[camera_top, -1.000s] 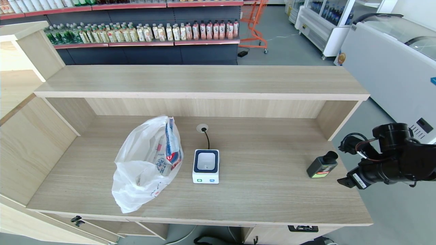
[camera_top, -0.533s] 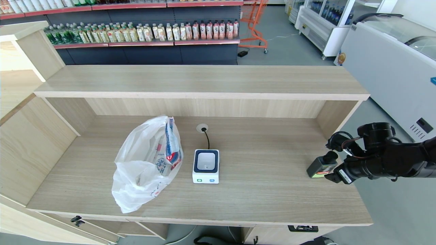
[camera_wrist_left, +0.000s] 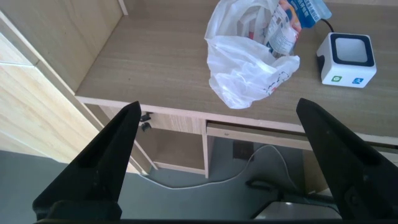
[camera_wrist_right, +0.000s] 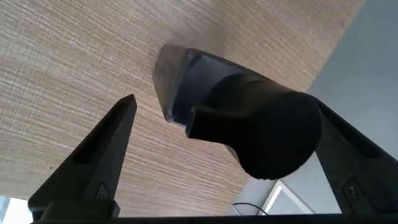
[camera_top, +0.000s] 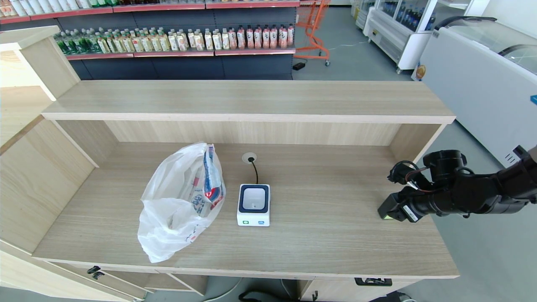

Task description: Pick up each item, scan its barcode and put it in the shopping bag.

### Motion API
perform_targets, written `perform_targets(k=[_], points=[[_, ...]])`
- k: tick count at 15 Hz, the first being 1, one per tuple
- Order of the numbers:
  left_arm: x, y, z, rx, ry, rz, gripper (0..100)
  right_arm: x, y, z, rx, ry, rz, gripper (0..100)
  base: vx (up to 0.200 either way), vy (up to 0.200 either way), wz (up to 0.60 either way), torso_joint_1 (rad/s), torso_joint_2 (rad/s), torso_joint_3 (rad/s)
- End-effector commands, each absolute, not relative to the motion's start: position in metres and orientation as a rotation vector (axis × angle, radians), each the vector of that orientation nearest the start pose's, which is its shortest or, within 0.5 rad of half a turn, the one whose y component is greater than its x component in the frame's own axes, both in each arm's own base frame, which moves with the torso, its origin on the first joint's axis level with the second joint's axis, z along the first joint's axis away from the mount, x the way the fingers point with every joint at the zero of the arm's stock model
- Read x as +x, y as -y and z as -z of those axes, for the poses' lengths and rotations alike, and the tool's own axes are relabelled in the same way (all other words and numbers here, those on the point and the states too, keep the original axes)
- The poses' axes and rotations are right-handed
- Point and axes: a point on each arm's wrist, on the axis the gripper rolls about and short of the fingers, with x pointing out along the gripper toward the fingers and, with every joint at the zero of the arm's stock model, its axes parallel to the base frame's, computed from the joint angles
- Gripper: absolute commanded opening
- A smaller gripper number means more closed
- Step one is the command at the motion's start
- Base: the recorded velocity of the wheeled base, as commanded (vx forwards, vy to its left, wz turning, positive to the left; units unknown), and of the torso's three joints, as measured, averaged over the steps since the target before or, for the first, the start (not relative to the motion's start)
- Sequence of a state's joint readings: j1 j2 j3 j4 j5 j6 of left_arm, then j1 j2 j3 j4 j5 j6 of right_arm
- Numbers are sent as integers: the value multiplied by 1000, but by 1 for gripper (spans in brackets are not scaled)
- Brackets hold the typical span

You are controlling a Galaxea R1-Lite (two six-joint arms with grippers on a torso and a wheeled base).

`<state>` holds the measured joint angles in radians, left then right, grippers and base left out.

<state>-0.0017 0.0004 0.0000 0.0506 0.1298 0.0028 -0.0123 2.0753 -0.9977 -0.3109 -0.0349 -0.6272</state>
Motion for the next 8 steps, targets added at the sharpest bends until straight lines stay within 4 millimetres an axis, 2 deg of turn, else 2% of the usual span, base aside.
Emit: perform_targets(k=[1, 8], points=[[-23, -3, -70, 6, -51, -129, 100, 374, 2, -70, -608, -753, -205, 100, 0, 0, 0, 0, 0, 0], [-23, -3, -70, 6, -51, -129, 100, 382, -3, -63, -601, -747, -239, 100, 0, 0, 0, 0, 0, 0]])
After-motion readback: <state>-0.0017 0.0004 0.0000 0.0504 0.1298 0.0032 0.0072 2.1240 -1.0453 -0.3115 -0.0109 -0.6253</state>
